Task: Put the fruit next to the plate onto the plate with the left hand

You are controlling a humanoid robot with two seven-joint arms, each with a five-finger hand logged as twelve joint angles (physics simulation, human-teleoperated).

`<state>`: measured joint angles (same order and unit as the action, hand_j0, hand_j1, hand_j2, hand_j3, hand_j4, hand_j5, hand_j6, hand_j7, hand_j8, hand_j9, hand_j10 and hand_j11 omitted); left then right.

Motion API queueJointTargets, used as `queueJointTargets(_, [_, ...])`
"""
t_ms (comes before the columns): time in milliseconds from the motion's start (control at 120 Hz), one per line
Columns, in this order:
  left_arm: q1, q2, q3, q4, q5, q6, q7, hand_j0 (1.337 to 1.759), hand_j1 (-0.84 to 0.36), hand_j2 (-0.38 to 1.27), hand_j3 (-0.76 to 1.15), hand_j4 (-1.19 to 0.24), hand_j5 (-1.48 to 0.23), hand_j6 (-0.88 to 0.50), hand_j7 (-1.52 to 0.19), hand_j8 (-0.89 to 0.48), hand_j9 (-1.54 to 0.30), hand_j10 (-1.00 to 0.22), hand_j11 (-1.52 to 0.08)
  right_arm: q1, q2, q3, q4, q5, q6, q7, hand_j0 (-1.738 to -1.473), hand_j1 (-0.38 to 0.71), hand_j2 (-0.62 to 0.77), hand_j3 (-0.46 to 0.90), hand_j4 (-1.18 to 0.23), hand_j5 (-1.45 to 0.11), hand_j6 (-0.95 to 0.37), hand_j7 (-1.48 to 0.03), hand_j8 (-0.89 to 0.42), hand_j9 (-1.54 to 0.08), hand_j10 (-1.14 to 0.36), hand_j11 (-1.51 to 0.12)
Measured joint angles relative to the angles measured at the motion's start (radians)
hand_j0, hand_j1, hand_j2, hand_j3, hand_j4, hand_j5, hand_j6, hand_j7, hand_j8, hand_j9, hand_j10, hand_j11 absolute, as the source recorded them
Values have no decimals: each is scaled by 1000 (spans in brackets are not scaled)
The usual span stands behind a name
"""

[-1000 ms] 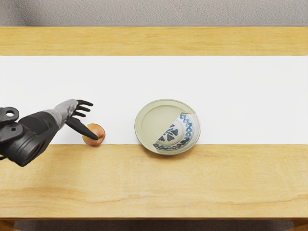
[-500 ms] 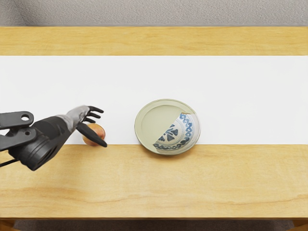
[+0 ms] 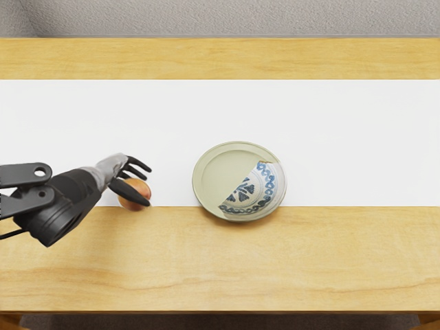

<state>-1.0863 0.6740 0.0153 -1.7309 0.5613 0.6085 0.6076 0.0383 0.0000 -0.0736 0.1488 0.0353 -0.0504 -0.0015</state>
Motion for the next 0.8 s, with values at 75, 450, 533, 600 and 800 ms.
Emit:
queueJointTargets(75, [-1,-2,2,5,0,0,0,1657,-274,134,0,-525,-663,-525,-664,-380,-665,-268,-618,0,0,0,-1,0,0,0,-1658,-303,-8,0,-39,-50,-39,-50,-39,-50,-38,-50])
queueJointTargets(450, [-5,-11,10,26,16,7,-5,1664,-744,1271,0,-522,-819,-159,-823,-55,-845,-274,-790,1,0,0,-2,0,0,0,-1658,-303,-7,0,-38,-50,-38,-50,-38,-50,-38,-50])
queueJointTargets(533, [-29,-17,11,23,2,7,0,1656,-589,896,0,-597,-834,-218,-845,-95,-873,-314,-840,1,0,0,-2,0,0,0,-1658,-303,-8,0,-38,-50,-39,-50,-38,-50,-38,-50])
queueJointTargets(600, [-51,-27,10,19,-13,5,1,1654,-475,682,0,-622,-867,-273,-872,-140,-894,-361,-869,2,0,0,-2,0,0,0,-1658,-303,-8,0,-38,-50,-39,-50,-39,-50,-38,-50])
queueJointTargets(800, [-205,-42,11,8,-87,2,4,1652,-248,396,0,-653,-936,-413,-909,-307,-923,-493,-915,2,0,0,-2,0,1,0,-1658,-303,-8,0,-39,-50,-39,-50,-39,-50,-38,-50])
